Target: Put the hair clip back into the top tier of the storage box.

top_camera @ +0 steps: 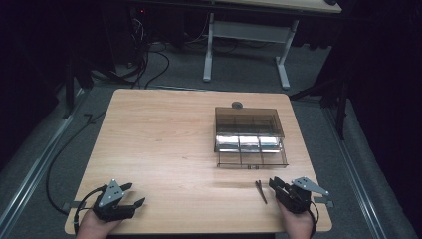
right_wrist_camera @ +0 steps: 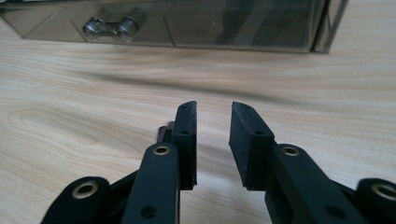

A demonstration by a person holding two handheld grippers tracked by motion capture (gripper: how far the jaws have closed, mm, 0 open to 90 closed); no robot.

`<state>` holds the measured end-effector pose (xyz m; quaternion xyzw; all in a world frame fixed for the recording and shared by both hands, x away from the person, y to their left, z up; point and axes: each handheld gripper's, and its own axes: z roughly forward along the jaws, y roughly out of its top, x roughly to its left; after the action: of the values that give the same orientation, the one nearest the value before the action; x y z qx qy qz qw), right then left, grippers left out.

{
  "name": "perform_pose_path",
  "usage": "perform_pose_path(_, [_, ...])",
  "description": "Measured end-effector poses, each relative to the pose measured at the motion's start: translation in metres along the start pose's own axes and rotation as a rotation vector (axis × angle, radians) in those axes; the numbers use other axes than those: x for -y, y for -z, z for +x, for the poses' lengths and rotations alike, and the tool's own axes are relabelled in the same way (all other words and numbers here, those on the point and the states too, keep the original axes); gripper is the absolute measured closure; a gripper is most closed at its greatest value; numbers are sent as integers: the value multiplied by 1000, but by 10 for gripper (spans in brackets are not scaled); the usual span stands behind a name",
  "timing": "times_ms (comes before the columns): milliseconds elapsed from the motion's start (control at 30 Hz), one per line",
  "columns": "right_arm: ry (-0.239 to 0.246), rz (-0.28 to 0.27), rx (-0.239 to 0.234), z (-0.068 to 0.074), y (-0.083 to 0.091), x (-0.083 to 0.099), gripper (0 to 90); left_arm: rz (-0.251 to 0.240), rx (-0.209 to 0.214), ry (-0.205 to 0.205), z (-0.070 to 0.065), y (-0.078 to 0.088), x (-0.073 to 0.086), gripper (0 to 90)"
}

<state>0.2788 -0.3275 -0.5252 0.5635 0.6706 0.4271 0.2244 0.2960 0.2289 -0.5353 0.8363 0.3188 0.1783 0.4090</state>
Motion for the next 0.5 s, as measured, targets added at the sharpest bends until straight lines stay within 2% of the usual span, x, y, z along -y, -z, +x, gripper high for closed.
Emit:
perform_pose_path(100, [0, 15, -4, 1, -2, 0, 702, 1, -3, -2, 0, 0, 0, 290])
perform_pose_path(267, [43, 42, 8, 5, -5, 0, 702, 2, -5, -2, 0, 0, 0, 291])
perform_pose_path(500, [41, 46, -2, 4, -6, 0, 699, -2, -6, 2, 0, 0, 0, 290])
